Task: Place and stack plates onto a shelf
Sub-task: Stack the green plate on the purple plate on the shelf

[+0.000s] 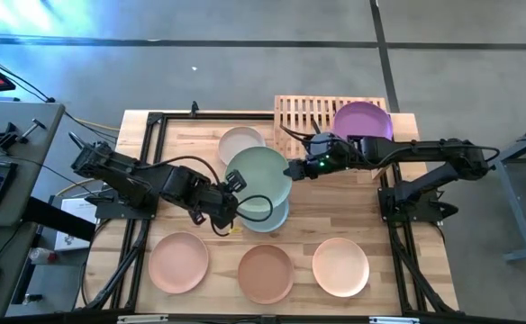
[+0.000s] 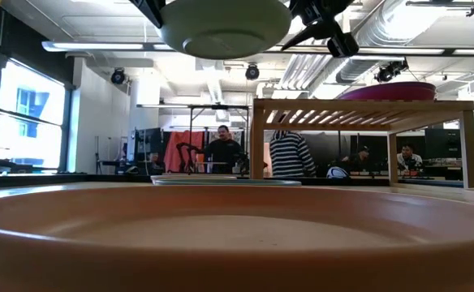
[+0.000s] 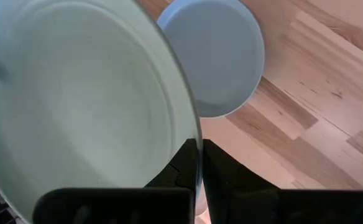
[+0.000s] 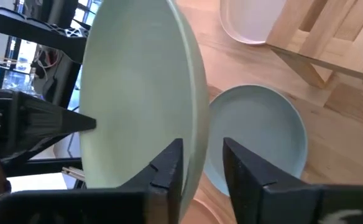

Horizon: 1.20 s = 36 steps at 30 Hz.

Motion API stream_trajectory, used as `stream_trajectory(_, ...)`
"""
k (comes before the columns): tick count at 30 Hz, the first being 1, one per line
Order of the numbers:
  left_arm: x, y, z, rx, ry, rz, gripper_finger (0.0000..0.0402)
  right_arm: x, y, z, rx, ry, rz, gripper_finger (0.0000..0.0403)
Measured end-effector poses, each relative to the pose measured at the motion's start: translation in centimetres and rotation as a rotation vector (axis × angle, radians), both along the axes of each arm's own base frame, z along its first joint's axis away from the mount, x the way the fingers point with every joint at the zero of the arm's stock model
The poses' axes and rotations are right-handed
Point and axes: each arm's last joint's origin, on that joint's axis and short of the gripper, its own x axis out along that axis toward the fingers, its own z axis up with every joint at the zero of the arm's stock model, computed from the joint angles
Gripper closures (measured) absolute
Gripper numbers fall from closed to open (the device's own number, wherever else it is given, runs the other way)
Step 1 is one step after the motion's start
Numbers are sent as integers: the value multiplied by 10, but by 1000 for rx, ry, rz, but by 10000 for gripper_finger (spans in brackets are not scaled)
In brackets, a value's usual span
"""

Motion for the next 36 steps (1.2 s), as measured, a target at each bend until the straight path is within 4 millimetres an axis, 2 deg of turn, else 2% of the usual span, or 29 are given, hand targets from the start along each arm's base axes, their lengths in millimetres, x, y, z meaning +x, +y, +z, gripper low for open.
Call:
stream_trajectory(5,0,0,0,1,-6,1,394,3,0,-4,-8,18,-10,394)
stream_trajectory(16,0,0,1,1,-6,7,385,19,-1,-26,13,97,-21,402)
stream_trajectory(27,0,0,0,-55,-21,68,383,19,-1,-25,16,89,-19,402)
stream_trajectory(31,0,0,0,-68,-29,92,365,19,-1,-25,15,89,-18,403)
stream_trajectory(36,0,0,0,-68,-29,93,321,19,-1,-25,18,90,-19,403)
